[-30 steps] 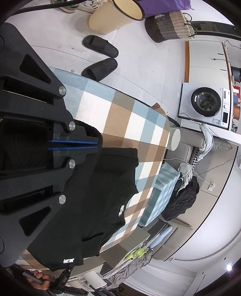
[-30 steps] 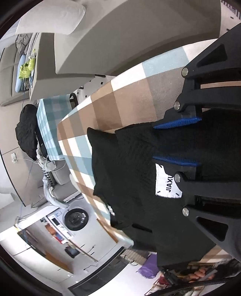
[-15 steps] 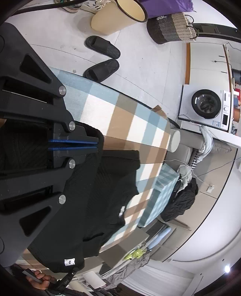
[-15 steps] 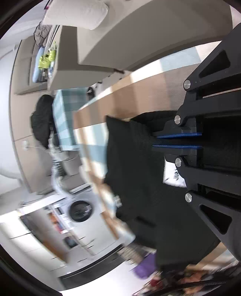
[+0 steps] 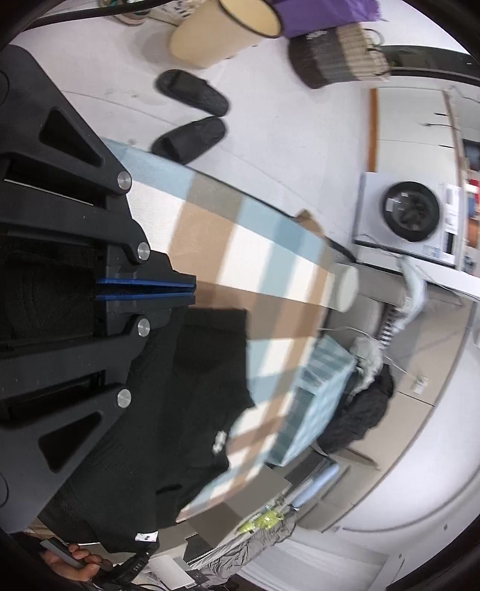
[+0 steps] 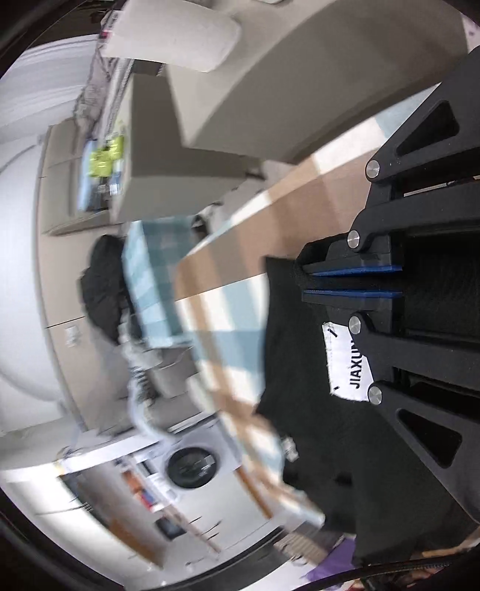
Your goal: Fold small clothes
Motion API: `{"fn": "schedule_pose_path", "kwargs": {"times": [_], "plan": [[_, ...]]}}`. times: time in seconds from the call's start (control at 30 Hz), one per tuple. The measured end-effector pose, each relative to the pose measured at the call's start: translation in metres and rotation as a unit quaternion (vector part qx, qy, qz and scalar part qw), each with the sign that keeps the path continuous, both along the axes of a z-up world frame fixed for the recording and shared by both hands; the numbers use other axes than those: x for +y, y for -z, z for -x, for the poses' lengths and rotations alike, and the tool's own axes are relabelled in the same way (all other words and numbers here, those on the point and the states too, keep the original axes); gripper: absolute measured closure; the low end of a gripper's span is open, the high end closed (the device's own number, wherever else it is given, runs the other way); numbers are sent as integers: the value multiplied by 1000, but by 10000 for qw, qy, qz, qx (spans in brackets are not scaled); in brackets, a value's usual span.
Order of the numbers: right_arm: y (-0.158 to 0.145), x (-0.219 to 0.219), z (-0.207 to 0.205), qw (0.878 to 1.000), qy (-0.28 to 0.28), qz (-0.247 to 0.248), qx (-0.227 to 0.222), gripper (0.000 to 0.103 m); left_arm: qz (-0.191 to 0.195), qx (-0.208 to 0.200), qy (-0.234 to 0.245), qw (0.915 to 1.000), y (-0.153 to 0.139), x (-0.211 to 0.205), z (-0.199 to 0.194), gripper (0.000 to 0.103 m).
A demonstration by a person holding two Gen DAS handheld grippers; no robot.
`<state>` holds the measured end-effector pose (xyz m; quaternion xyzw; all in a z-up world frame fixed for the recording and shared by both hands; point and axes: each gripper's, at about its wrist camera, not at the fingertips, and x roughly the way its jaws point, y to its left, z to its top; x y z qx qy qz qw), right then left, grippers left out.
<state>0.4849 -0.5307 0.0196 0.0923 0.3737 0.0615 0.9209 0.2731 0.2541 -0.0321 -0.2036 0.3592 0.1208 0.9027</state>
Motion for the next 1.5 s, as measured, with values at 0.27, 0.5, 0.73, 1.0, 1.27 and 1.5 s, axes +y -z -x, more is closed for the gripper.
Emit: {"fn": "schedule_pose_path", "kwargs": {"times": [0.27,0.5,0.73,1.0,1.27,1.5], "plan": [[-4,-34,46,9984,-149,-443,322,68,11,367,-85,9993,20,-2,32,83],[-11,-20,105,9879,-847,-1207,473,65,222,259,84,9994,8,-30,77,72],[12,38,114,9680,-1558,-1739,917,65,823,123,747,9937,7,-83,79,50],[40,58,110,9520,-1645,-2167,1399,63,1739,305,1555,9719,29,-138,40,49],[44,55,105,9511,-1681,-2167,1420,62,2533,360,1881,9482,46,-156,14,41],[41,56,103,9519,-1640,-2217,1332,55,2619,310,1301,9558,50,-146,4,50]]}}
